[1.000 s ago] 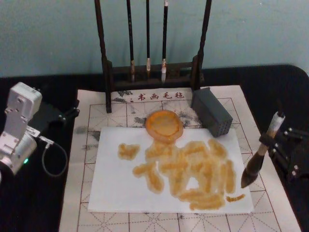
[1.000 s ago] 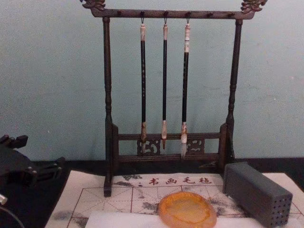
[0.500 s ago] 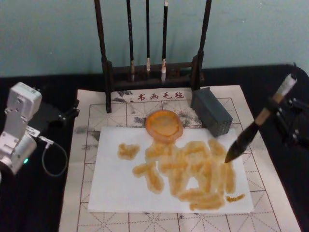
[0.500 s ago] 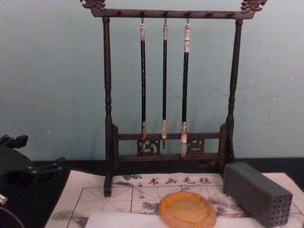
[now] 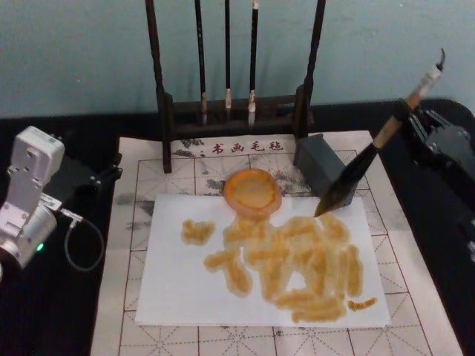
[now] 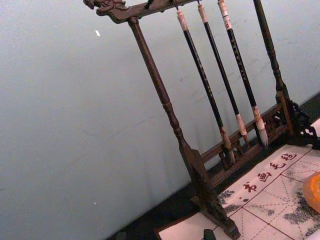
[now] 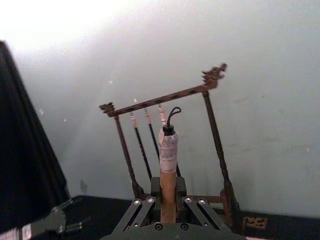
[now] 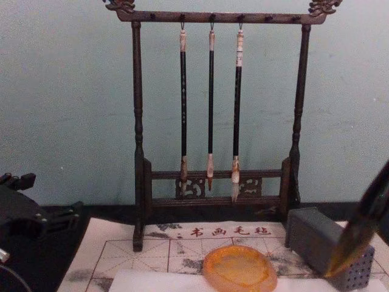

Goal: Pick up the brush from the inkstone, write on the paper, then place the brush back to its original position.

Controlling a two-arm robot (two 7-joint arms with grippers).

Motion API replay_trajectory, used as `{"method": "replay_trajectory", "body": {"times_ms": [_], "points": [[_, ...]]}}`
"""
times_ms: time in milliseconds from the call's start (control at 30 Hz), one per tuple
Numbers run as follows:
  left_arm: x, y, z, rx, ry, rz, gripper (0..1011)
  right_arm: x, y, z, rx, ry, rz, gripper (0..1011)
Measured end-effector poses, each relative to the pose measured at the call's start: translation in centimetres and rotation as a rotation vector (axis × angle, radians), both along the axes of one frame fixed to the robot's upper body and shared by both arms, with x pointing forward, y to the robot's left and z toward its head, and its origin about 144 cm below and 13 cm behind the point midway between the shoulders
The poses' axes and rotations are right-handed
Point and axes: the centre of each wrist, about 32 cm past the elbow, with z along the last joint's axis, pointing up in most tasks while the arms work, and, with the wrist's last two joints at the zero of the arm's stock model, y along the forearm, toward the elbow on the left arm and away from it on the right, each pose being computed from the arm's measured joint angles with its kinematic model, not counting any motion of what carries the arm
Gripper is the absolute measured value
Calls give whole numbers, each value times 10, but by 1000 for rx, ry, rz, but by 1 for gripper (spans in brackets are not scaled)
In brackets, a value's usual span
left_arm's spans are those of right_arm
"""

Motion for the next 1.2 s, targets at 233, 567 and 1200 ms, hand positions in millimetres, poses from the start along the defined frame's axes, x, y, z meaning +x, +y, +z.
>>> {"method": "replay_trajectory", "body": {"times_ms": [233,567,1200], "points": [[0,0,0,0,0,0,1001,28,11,-6,100,85,-10,199],[0,0,0,0,0,0,1001,61,27,-17,237,200,-9,199],[0,0,0,0,0,0,1001,108,48,-36,512,436,-53,199]]}}
